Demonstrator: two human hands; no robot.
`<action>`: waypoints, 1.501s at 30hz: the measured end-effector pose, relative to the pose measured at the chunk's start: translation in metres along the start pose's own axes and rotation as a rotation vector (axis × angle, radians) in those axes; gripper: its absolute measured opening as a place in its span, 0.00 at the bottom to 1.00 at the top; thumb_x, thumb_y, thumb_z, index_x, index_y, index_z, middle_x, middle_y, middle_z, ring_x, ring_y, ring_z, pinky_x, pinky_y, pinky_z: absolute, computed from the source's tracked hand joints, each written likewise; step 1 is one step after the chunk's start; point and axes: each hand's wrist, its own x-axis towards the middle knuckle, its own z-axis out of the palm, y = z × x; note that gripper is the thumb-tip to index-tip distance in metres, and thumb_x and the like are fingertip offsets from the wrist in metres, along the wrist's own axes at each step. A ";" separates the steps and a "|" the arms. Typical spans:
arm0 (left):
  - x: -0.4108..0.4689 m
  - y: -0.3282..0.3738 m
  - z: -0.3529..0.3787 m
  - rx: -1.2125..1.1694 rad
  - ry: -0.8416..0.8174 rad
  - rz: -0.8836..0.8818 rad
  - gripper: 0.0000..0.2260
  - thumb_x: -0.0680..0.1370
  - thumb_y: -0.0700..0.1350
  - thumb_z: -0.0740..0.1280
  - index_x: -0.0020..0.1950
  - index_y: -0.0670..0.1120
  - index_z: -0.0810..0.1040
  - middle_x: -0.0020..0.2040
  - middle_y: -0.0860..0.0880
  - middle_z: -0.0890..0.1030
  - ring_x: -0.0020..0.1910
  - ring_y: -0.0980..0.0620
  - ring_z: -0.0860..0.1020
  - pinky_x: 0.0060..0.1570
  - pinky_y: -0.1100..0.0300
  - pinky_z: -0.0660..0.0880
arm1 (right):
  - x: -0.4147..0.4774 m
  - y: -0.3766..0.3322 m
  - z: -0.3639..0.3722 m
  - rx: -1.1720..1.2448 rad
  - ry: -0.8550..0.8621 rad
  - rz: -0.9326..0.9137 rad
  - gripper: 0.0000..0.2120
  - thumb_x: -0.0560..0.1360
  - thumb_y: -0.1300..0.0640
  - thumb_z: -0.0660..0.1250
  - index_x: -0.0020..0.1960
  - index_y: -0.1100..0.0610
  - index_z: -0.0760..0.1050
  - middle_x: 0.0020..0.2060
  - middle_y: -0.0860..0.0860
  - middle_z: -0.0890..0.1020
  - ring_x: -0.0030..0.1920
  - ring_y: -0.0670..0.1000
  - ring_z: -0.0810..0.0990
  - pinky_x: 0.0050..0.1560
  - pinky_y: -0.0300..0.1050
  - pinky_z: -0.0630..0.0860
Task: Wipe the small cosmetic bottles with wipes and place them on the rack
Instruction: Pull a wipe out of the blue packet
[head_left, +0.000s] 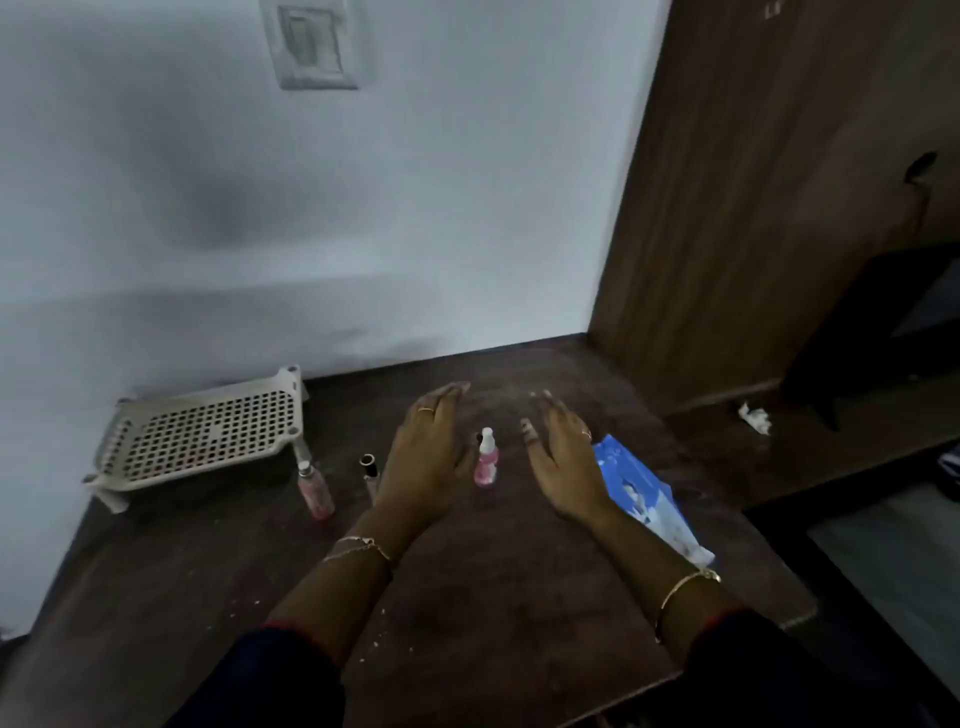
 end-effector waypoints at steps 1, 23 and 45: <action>-0.004 0.005 0.006 -0.032 0.011 0.000 0.24 0.74 0.45 0.66 0.70 0.47 0.66 0.65 0.46 0.73 0.65 0.48 0.69 0.65 0.56 0.66 | -0.009 0.008 -0.001 0.019 0.025 0.019 0.27 0.76 0.44 0.53 0.67 0.60 0.69 0.66 0.59 0.73 0.67 0.57 0.70 0.68 0.42 0.59; -0.024 0.050 0.163 -0.285 -0.486 -0.056 0.18 0.73 0.41 0.68 0.62 0.50 0.75 0.63 0.51 0.73 0.63 0.57 0.70 0.60 0.78 0.61 | -0.067 0.152 -0.058 0.141 -0.026 0.727 0.20 0.73 0.57 0.68 0.63 0.52 0.70 0.52 0.51 0.79 0.44 0.58 0.82 0.43 0.56 0.81; -0.020 0.047 0.196 -0.253 -0.501 -0.097 0.20 0.73 0.42 0.68 0.64 0.49 0.73 0.72 0.52 0.63 0.72 0.57 0.62 0.60 0.83 0.51 | -0.050 0.170 -0.055 0.253 -0.063 0.704 0.03 0.78 0.59 0.62 0.45 0.55 0.72 0.35 0.49 0.80 0.26 0.41 0.74 0.20 0.30 0.66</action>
